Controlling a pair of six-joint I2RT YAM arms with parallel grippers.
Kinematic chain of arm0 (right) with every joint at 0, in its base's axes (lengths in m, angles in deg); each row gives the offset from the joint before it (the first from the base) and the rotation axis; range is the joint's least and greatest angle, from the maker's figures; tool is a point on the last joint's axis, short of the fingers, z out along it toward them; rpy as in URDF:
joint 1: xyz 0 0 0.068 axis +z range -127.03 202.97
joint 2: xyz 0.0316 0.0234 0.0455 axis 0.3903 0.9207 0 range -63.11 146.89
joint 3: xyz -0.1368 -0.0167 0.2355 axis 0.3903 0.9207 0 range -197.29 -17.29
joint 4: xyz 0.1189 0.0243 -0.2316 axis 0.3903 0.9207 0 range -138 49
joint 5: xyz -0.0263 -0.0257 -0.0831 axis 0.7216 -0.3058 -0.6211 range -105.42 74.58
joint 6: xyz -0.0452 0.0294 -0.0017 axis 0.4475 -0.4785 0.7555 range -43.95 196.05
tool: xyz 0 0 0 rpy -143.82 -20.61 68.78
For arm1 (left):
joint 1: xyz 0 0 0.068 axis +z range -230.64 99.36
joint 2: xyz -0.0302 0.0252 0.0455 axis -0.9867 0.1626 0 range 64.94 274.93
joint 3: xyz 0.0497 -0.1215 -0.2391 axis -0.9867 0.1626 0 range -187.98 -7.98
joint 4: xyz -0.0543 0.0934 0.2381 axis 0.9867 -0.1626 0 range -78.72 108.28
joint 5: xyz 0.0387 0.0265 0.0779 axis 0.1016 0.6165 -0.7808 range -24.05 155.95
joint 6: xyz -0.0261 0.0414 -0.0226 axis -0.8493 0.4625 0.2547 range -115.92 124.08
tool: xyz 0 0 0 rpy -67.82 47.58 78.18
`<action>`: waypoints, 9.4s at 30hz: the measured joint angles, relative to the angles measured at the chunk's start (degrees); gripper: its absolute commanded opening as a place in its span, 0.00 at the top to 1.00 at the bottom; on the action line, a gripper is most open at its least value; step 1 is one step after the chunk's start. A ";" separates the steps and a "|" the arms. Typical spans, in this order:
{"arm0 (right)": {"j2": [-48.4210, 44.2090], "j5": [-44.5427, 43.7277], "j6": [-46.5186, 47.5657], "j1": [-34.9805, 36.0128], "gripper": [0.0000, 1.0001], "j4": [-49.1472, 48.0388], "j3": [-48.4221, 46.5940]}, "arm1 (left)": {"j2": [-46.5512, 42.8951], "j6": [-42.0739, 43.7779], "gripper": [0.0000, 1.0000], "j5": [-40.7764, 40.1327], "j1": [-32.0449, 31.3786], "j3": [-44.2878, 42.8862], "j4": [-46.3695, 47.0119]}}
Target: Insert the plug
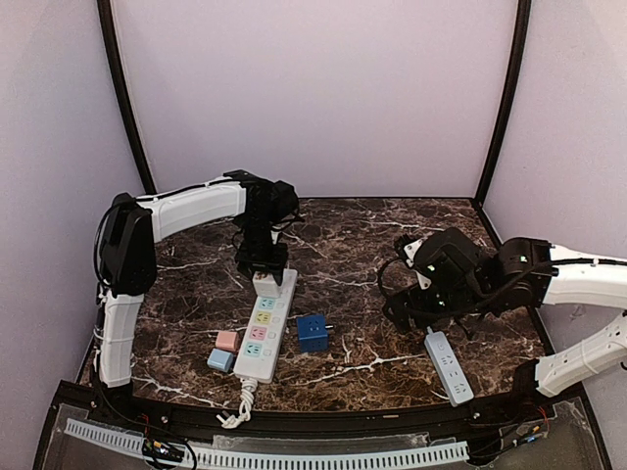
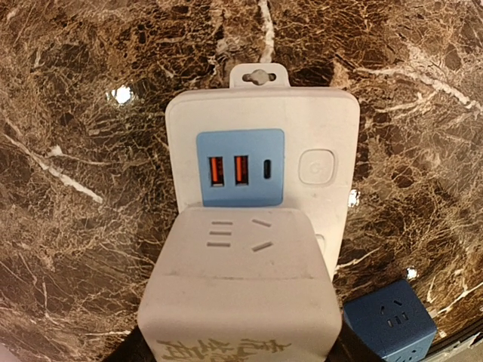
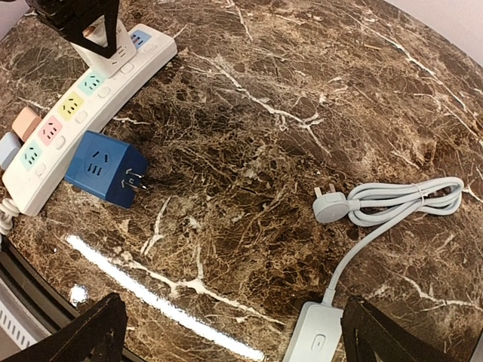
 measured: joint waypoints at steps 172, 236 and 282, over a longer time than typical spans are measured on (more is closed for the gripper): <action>36.48 34.97 70.40 -6.19 0.01 -25.44 -11.37 | -46.23 -1.25 0.08 4.37 -4.15 34.47 -1.16; 22.43 42.93 42.86 -10.64 1.00 -19.78 -12.98 | -54.66 4.96 0.21 6.14 -1.16 34.97 12.02; 13.73 102.90 -6.27 -32.26 1.00 -37.66 -10.10 | -45.90 52.39 0.14 46.62 -2.62 33.62 51.84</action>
